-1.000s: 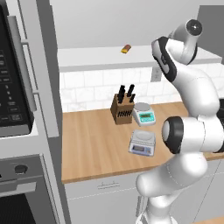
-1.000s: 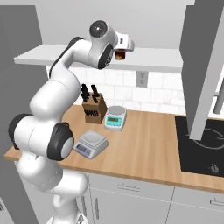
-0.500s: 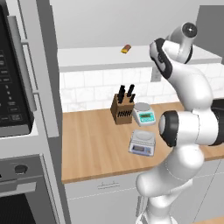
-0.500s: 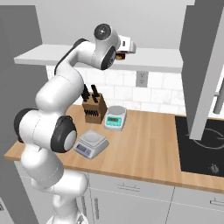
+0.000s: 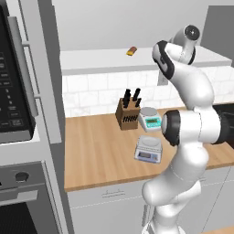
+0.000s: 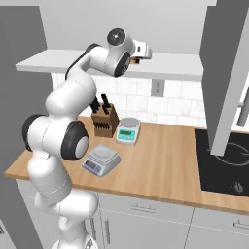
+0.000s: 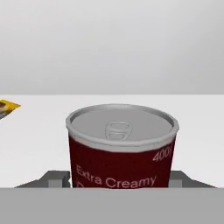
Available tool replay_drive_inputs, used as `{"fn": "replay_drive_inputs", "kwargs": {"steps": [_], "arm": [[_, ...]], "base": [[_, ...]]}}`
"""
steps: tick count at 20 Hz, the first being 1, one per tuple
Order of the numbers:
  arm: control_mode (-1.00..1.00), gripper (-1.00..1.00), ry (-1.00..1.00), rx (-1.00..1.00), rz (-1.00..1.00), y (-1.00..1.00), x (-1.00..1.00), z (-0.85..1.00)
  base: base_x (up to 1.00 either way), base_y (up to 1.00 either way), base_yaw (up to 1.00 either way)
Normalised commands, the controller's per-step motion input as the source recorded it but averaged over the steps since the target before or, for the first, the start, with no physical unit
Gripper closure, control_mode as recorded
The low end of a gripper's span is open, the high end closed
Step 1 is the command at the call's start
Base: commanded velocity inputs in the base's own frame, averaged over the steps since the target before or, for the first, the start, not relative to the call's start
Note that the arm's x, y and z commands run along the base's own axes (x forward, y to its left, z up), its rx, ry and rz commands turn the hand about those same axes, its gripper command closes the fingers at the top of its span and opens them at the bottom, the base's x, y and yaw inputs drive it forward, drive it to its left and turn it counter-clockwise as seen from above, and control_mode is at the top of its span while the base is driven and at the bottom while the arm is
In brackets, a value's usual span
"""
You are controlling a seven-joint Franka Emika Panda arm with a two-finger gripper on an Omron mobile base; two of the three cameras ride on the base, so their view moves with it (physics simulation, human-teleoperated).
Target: Pick the canned food and place it on the digital scale for weighing, and close the cabinet.
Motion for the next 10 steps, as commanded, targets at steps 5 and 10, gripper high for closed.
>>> {"fn": "replay_drive_inputs", "kwargs": {"steps": [5, 10], "arm": [[-1.0, 1.0, 0.0, 0.0, 0.0, 0.0, 0.08, -0.05], [-1.0, 1.0, -0.16, 0.01, 0.02, 0.0, -0.37, -0.3]], "base": [[0.0, 0.0, 0.0], [0.0, 0.0, 0.0]]}}
